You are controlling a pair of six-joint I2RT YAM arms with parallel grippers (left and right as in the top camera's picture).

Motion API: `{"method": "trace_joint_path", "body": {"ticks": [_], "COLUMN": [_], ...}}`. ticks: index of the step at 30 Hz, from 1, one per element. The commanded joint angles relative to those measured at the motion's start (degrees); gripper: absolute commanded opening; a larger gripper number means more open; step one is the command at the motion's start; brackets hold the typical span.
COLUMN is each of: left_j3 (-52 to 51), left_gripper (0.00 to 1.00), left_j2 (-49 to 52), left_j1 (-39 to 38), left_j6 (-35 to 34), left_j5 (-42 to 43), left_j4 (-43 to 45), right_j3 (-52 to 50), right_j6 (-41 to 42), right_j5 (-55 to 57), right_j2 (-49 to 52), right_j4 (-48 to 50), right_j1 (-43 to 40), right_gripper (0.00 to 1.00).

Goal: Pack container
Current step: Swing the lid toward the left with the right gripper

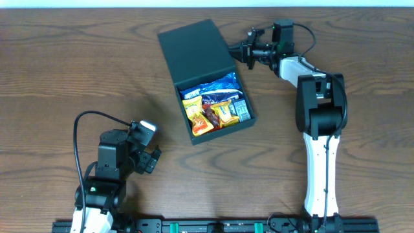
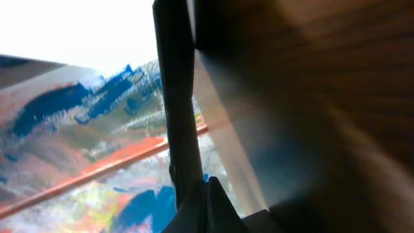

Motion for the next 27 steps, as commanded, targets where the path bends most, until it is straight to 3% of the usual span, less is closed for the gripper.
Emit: {"method": "trace_joint_path", "body": {"ticks": [1, 15, 27], "left_j3": [0.31, 0.31, 0.31], "left_gripper": [0.95, 0.95, 0.95], "left_j2": [-0.02, -0.02, -0.02], "left_j1": [0.22, 0.22, 0.22], "left_j6": [0.81, 0.81, 0.81], "left_j5": [0.79, 0.79, 0.79], "left_j4": [-0.11, -0.11, -0.13], "right_j3": [-0.04, -0.04, -0.04], "right_j6": [3.72, 5.46, -0.72], "right_j5": [-4.76, -10.19, -14.21], "right_j2": [0.24, 0.24, 0.02], "right_j4": [3.63, 16.28, 20.59], "right_j1": [0.59, 1.01, 2.73], "right_gripper": [0.01, 0.01, 0.01]}}
